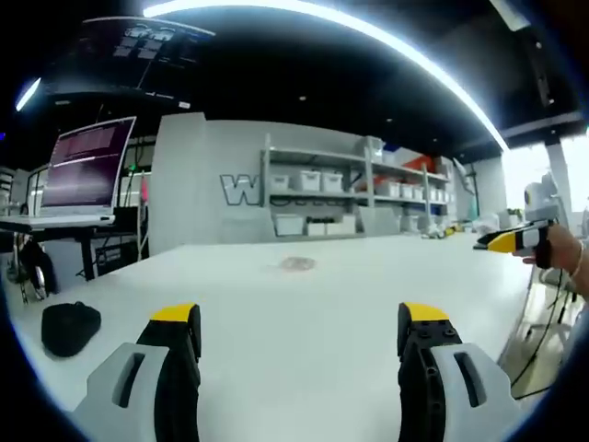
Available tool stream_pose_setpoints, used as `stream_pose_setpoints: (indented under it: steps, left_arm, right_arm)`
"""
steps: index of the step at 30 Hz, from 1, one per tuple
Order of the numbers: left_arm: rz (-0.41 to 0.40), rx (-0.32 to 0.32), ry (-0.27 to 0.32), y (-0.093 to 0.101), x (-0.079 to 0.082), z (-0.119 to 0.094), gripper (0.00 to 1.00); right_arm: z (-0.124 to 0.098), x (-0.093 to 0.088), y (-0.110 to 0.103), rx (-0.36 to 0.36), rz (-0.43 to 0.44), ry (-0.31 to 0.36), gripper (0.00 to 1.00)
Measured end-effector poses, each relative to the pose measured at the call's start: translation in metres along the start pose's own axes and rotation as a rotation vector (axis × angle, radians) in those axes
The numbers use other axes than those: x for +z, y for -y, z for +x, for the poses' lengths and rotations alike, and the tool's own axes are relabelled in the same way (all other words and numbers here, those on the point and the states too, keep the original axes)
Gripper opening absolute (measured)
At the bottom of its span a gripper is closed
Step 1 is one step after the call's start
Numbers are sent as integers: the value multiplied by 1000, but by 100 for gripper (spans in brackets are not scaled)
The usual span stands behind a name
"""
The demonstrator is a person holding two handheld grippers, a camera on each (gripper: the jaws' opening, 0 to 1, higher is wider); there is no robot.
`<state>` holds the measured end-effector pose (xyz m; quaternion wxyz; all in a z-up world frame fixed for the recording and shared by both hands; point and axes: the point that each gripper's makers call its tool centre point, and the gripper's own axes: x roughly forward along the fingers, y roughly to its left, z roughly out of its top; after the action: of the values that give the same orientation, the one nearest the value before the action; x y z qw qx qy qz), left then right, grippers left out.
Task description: Open the resealable bag by pulling the two sides of the seal apart until the entire bag opening is separated and visibly accessible.
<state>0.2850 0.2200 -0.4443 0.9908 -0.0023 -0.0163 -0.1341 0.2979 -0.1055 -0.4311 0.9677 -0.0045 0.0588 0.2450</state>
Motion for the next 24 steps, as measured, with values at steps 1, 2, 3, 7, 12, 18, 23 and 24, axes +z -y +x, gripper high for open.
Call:
stream_pose_setpoints:
  steps: [1, 2, 3, 7, 12, 18, 23, 24]
  left_arm:
    - [-1, 0, 1, 0, 1, 0, 86]
    - [-1, 0, 3, -1, 2, 0, 86]
    - [-1, 0, 4, -1, 2, 0, 86]
    - [-5, -5, 0, -1, 4, 2, 86]
    - [-2, -13, -7, 1, 6, 3, 86]
    - [-7, -18, -4, 3, 9, 6, 86]
    - [-9, -33, -20, 8, 7, 9, 86]
    - [-11, -33, -19, 7, 7, 9, 86]
  right_arm:
    - [0, 1, -1, 1, -3, -4, 91]
    - [1, 3, -1, 2, -5, -3, 91]
    - [1, 4, -1, 2, -7, -2, 91]
    - [4, 8, -3, 5, -4, 4, 91]
    - [7, 7, -7, 19, 0, 0, 91]
    - [8, 9, -6, 19, 12, -1, 90]
    - [9, 14, -4, 15, 28, 6, 90]
    - [9, 14, -5, 15, 29, 5, 90]
